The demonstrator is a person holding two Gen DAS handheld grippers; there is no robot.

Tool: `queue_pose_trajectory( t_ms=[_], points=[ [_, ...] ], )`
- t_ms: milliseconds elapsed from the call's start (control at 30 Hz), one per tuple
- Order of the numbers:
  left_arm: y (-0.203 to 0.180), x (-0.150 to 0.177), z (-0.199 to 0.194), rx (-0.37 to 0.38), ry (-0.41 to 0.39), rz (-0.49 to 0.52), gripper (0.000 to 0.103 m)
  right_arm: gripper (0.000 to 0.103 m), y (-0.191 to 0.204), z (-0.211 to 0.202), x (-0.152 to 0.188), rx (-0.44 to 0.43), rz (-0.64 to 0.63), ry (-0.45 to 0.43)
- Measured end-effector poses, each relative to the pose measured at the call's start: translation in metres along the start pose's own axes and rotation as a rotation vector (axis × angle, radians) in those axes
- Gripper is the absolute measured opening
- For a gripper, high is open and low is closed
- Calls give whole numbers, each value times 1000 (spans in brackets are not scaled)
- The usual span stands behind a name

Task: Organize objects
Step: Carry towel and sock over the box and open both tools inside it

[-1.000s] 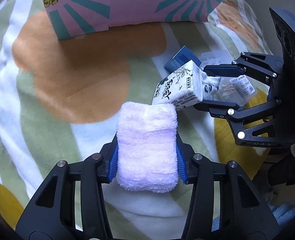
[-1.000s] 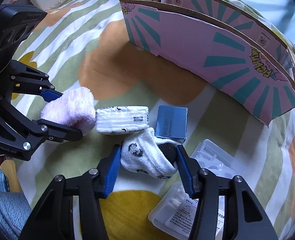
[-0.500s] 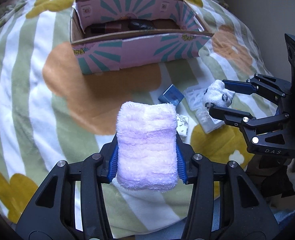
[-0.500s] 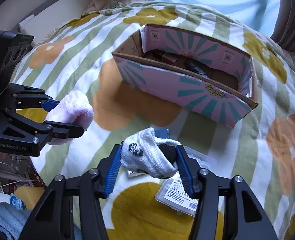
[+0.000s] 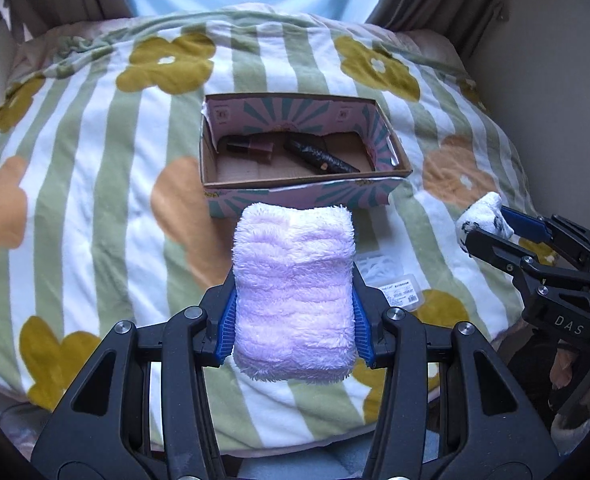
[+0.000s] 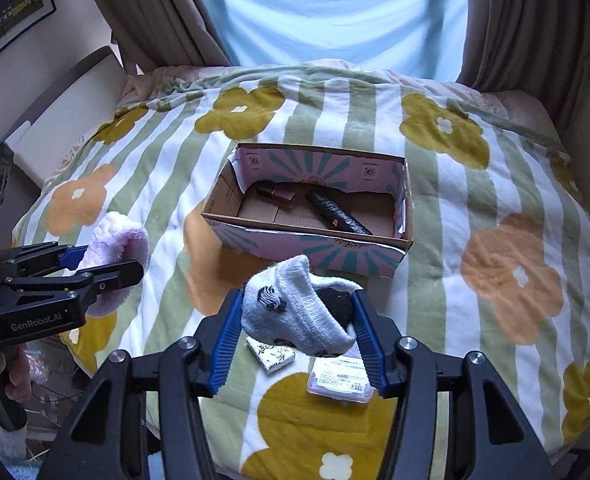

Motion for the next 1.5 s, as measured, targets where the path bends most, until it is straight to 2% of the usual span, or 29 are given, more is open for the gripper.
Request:
queue_pose_trajectory(
  t_ms=[300,900,1233,1500],
  points=[
    [2,-10,-36,-67,-87,-69,43,50,-6,-26,-6,66,69,-48],
    [-4,-10,-40,-78,-97,-71,43,50,-1,-25,-15,65,80,-59],
    [9,-63,-21,-74,-79,-89,43,50,-16,-2,-64,68,71,-48],
    [23,-119,33,-75,-26,-87,43,50,-42,54,-107,59,55,5]
  ],
)
Point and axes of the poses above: each gripper's, at about its wrist camera, not at the fingertips, and z roughly the way its jaws point, y to its left, x to its underside, the point moved 8 cm from there along z, roughly the way its jaws point
